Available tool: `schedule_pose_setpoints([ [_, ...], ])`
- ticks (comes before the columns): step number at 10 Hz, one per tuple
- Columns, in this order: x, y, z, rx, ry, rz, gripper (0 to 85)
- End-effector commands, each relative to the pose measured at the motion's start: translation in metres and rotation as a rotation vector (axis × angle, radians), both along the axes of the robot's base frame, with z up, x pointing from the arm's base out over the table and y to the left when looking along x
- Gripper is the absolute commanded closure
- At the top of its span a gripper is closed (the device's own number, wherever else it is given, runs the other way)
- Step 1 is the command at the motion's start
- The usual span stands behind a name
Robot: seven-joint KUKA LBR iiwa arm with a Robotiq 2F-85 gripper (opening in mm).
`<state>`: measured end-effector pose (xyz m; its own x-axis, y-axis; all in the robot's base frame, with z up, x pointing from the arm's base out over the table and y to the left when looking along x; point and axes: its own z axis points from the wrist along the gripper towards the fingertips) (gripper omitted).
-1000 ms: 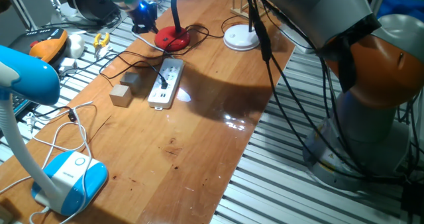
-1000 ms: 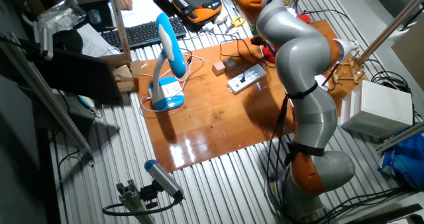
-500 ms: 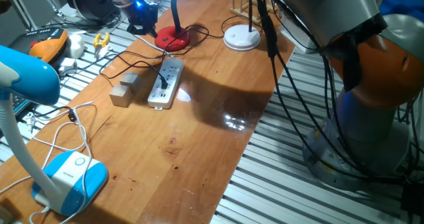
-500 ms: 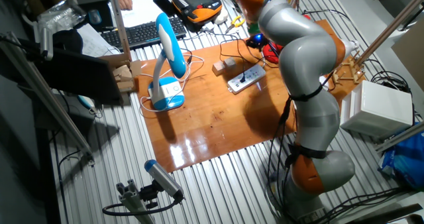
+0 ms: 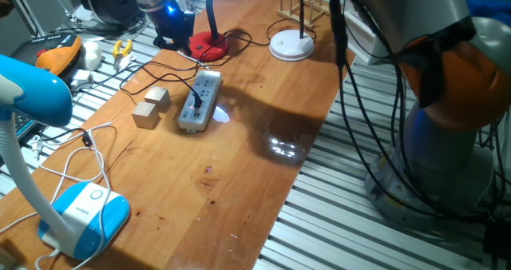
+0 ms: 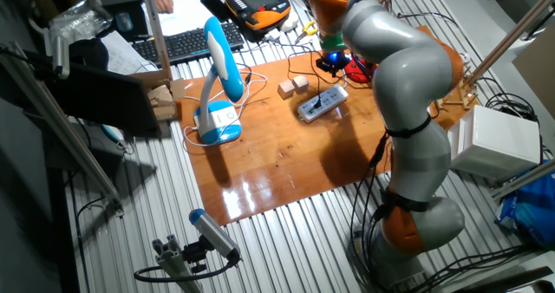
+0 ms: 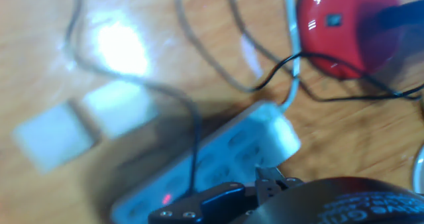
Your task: Plug in the power cord of the desk lamp, turn on the socket, and light up the desk lamp
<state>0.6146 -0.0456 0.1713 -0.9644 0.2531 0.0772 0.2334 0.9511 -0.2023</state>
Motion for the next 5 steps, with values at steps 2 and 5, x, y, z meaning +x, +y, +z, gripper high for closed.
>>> schedule_pose_setpoints([
  [2, -0.0119, 0.000, 0.004, 0.023, -0.016, 0.043, 85.0],
  [5, -0.0207, 0.004, 0.001, 0.081, -0.040, 0.088, 85.0],
])
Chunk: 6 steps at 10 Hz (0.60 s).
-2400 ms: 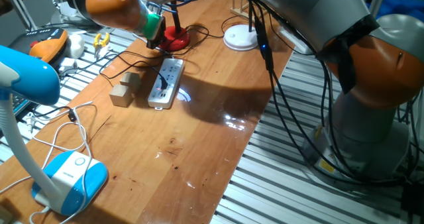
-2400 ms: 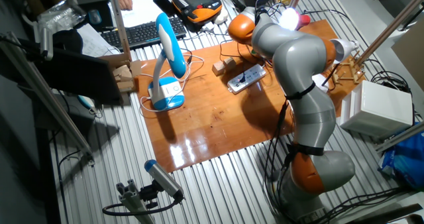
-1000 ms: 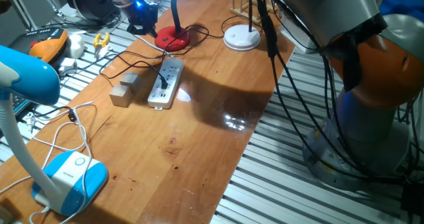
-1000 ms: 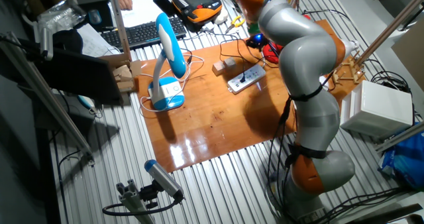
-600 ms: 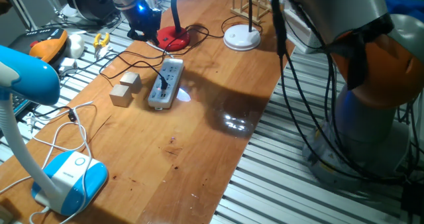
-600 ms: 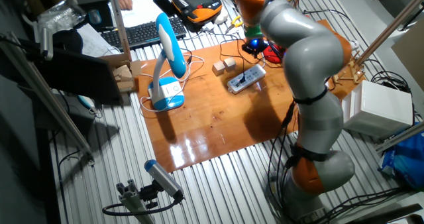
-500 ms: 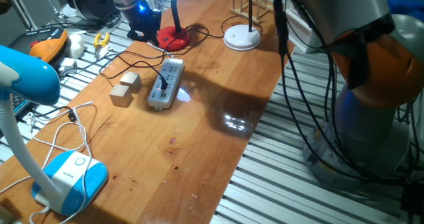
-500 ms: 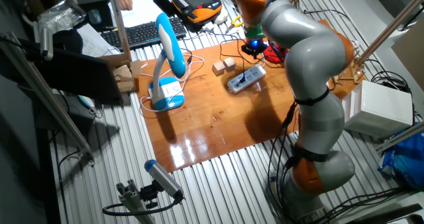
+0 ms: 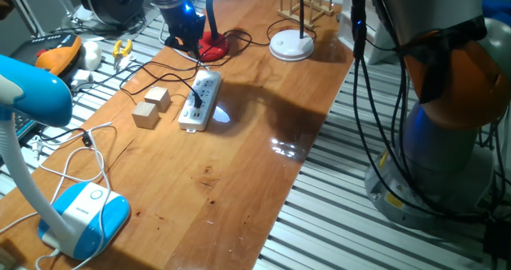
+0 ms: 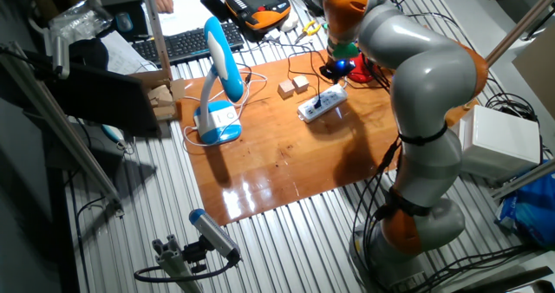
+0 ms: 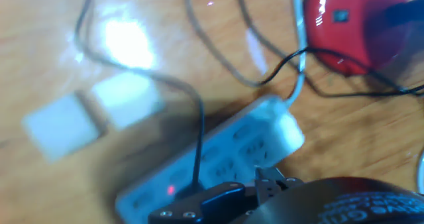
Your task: Plug in the power cord of the desk lamp, turn on the socket, and light up the desk lamp
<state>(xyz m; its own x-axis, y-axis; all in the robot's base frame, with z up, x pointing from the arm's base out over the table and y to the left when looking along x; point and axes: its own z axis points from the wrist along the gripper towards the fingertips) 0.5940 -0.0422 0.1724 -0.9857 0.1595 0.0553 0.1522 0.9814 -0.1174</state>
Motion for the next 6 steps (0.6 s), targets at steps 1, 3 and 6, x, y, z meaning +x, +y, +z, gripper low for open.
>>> schedule_pose_setpoints([
  [1, 0.0004, 0.0002, -0.0002, -0.004, 0.001, 0.009, 85.0],
  [3, 0.0011, 0.0002, -0.0005, 0.009, -0.011, 0.024, 85.0],
  [6, 0.0076, 0.0013, -0.0030, -0.001, -0.014, 0.059, 85.0],
])
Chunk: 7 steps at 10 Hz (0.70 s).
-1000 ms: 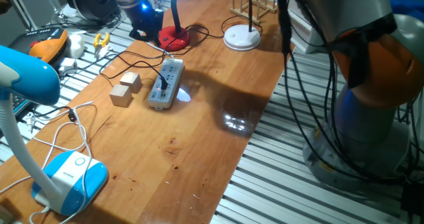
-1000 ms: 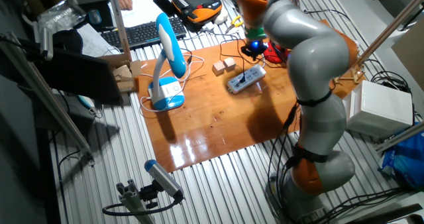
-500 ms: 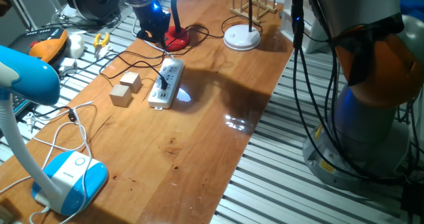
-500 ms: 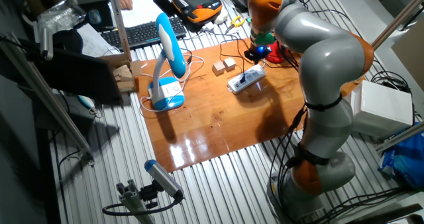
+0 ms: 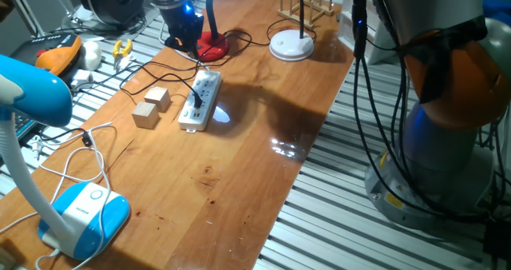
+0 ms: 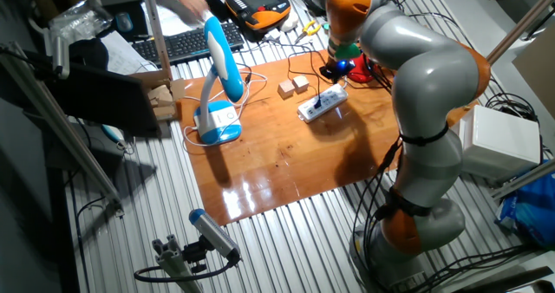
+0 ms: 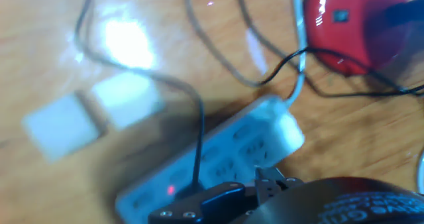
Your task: Plug in the power cord of the desk lamp, turn on the socket, and light up the desk lamp
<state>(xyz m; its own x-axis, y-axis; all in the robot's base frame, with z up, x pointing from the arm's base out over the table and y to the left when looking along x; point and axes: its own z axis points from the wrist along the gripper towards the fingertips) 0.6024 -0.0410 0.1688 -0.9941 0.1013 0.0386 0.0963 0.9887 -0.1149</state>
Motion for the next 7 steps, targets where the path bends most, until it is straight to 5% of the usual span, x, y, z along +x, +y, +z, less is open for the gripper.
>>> schedule_pose_setpoints([
  [1, 0.0015, -0.0003, -0.0004, -0.003, -0.004, 0.001, 85.0],
  [7, -0.0003, 0.0009, -0.0008, 0.002, -0.001, 0.000, 85.0],
])
